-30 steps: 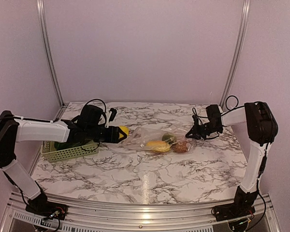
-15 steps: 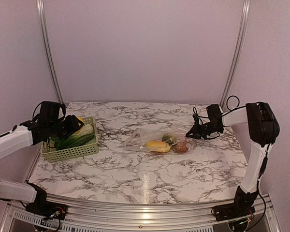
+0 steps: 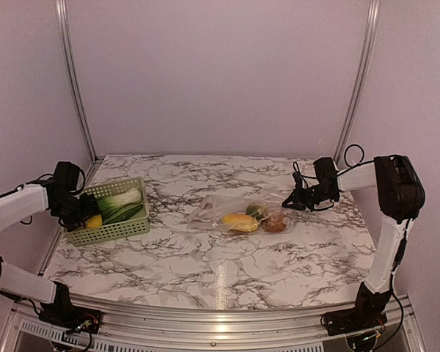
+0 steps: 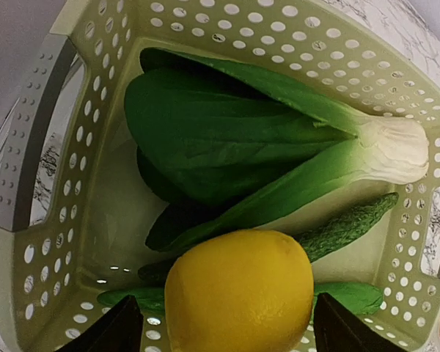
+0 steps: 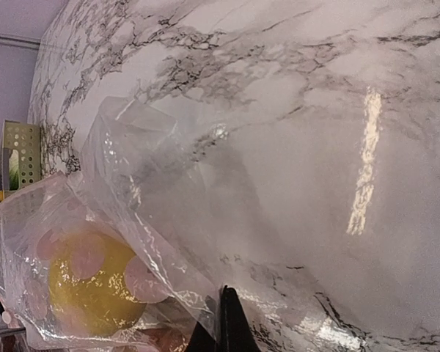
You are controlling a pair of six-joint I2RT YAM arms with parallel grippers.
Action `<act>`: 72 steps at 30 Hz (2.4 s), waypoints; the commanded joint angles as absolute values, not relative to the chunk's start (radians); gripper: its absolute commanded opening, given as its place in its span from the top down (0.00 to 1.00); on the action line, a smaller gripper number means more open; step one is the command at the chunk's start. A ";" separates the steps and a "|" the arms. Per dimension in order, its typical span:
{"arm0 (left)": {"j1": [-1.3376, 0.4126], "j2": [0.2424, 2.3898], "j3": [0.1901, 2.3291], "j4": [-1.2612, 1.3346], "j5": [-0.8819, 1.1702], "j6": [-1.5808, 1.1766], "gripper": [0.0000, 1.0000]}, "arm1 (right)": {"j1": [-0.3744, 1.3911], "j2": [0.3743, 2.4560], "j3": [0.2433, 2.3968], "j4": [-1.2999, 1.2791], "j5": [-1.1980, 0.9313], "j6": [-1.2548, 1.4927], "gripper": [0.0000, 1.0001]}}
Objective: Open the zip-top bag and remove the fake food
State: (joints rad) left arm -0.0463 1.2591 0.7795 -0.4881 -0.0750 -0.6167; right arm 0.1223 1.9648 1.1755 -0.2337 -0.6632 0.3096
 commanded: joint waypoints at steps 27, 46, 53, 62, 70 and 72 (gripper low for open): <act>-0.568 1.681 0.924 0.157 0.349 -0.592 0.55 | 0.291 1.972 1.213 -0.230 -0.685 0.279 1.00; -0.770 1.736 0.833 0.380 0.445 -0.449 0.53 | 0.302 1.936 1.178 -0.251 -0.664 0.277 1.00; -0.854 1.868 0.969 0.429 0.424 -0.181 0.37 | 0.302 1.929 1.173 -0.292 -0.659 0.236 1.00; -0.904 1.980 1.093 0.381 0.353 0.074 0.30 | 0.302 1.942 1.213 -0.340 -0.669 0.208 1.00; -0.938 1.962 1.084 0.385 0.216 0.251 0.26 | 0.302 1.953 1.240 -0.374 -0.673 0.190 1.00; -0.937 1.968 1.100 0.375 0.209 0.284 0.25 | 0.302 1.955 1.241 -0.383 -0.676 0.181 1.00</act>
State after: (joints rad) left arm -0.9310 1.9594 1.0779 0.3912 0.2714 0.1631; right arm 0.2928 1.9594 1.2087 -0.3408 -0.6647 0.2115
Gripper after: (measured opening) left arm 0.738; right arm 0.005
